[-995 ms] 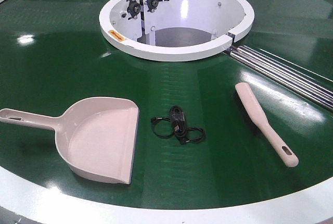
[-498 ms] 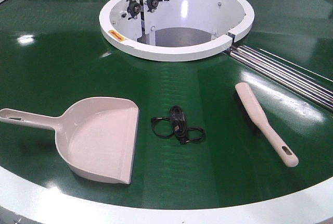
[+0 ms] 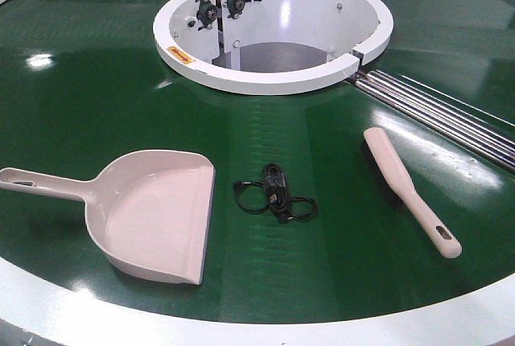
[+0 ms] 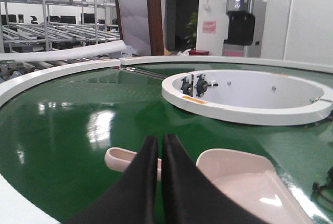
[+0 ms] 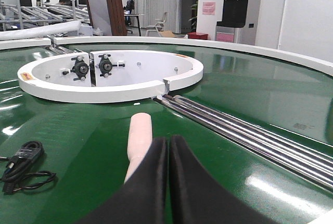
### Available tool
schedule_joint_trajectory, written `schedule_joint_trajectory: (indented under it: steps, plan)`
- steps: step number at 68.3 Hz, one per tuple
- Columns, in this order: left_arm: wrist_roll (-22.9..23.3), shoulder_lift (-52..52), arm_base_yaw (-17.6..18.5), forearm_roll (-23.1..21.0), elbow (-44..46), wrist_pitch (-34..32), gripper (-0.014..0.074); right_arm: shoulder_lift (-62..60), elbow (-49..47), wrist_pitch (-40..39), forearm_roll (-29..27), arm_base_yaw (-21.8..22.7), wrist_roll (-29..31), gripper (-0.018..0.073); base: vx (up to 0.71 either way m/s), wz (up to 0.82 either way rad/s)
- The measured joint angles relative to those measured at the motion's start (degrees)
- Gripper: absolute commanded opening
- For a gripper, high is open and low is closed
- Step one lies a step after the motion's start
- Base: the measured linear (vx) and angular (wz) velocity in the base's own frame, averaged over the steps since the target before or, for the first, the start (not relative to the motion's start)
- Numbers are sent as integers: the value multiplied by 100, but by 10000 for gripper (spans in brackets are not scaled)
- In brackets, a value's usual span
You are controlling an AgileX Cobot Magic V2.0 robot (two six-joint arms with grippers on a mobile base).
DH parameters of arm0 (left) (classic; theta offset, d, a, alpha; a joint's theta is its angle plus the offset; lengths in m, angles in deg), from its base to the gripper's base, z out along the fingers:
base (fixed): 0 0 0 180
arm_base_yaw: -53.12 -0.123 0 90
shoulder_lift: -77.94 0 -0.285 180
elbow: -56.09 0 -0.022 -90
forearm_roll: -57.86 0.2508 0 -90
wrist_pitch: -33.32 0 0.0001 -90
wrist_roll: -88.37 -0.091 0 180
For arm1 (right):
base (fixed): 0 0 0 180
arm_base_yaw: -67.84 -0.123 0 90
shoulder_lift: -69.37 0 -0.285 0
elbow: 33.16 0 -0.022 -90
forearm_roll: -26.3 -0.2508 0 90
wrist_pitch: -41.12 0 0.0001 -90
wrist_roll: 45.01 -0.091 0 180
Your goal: Clean and inspect green conveyor with broom and dustpan
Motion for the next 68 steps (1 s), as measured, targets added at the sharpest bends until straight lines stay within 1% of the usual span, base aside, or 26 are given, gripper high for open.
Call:
schedule_joint_trajectory:
  steps: [7, 14, 19, 27, 30, 35, 46, 50, 57, 61, 68]
  plan:
    - [2, 95, 0, -67, 601, 267, -6, 0, 0, 0, 0, 0, 0, -8, 0, 0]
    - [-12, 589, 0, -79, 1429, 664, -6, 0, 0, 0, 0, 0, 0, -8, 0, 0]
    - [-19, 1087, 0, -79, 2051, 1226, -6, 0, 0, 0, 0, 0, 0, -8, 0, 0]
    - [-26, 1975, 0, -79, 2667, 2199, -6, 0, 0, 0, 0, 0, 0, -8, 0, 0]
    - [-26, 2241, 0, -85, 2764, 2443, -6, 0, 0, 0, 0, 0, 0, -8, 0, 0]
    - [-26, 2593, 0, -101, 2806, 2635, -6, 0, 0, 0, 0, 0, 0, -8, 0, 0]
    - [-26, 3029, 0, -101, 2806, 2694, -2, 0, 0, 0, 0, 0, 0, -8, 0, 0]
    - [-26, 3107, 0, -101, 2806, 2696, 13, 0, 0, 0, 0, 0, 0, -8, 0, 0]
    - [-26, 3184, 0, -71, 2812, 2690, 78, 0, 0, 0, 0, 0, 0, -8, 0, 0]
    - [-26, 3204, 0, -19, 2817, 2666, 153, 0, 0, 0, 0, 0, 0, -8, 0, 0]
    - [-26, 3204, 0, 26, 2824, 2634, 318, 0, 0, 0, 0, 0, 0, -8, 0, 0]
